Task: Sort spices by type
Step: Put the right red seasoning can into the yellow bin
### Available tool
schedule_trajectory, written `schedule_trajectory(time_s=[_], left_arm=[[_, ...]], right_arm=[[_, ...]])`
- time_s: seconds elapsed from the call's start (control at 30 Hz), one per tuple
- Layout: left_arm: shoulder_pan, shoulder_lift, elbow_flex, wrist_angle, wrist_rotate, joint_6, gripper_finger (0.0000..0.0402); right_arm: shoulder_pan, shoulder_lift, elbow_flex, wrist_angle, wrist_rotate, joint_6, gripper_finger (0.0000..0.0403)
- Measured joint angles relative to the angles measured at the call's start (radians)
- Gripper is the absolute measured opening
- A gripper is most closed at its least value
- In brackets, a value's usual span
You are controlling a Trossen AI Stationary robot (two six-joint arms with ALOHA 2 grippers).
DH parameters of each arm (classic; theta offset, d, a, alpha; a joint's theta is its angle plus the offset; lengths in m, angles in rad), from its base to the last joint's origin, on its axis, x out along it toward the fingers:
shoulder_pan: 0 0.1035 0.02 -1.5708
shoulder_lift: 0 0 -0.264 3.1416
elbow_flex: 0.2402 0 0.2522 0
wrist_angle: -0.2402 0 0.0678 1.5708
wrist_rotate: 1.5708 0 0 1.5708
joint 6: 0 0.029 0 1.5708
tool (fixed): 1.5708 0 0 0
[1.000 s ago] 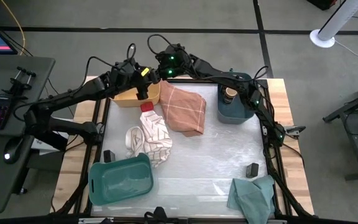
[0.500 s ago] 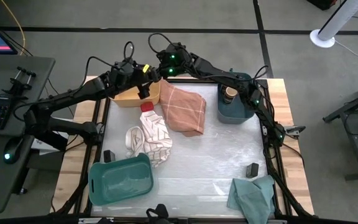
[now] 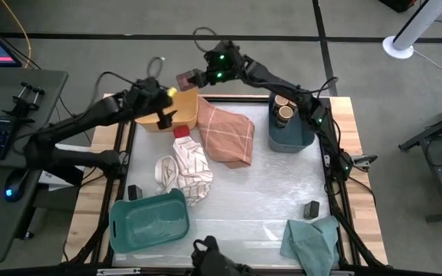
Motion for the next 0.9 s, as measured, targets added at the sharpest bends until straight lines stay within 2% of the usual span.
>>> schedule_trajectory(time_s=[0.13, 0.2, 0.33, 0.47, 0.7, 0.9], left_arm=[[0.109, -0.142, -0.048, 0.004, 0.3, -0.184, 0.0393], [0.157, -0.21, -0.103, 0.08, 0.369, -0.258, 0.0393], [0.208, -0.306, -0.193, 0.292, 0.373, -0.468, 0.0393], [0.226, -0.347, -0.191, 0.345, 0.335, -0.666, 0.0393], [0.231, -0.39, -0.184, 0.341, 0.332, -0.709, 0.0393], [0.228, -0.373, -0.184, 0.405, 0.441, -0.775, 0.0393]], right_arm=[[-0.019, -0.041, 0.0, -0.046, -0.056, -0.096, 0.0211], [-0.023, -0.061, 0.0, -0.045, -0.1, -0.135, 0.0211], [-0.009, -0.086, 0.001, -0.025, -0.181, -0.189, 0.0211], [0.029, -0.087, 0.002, 0.082, -0.249, -0.185, 0.0211], [0.081, -0.088, 0.002, 0.21, -0.201, -0.198, 0.0211], [0.08, -0.088, 0.002, 0.217, -0.15, -0.237, 0.0211]])
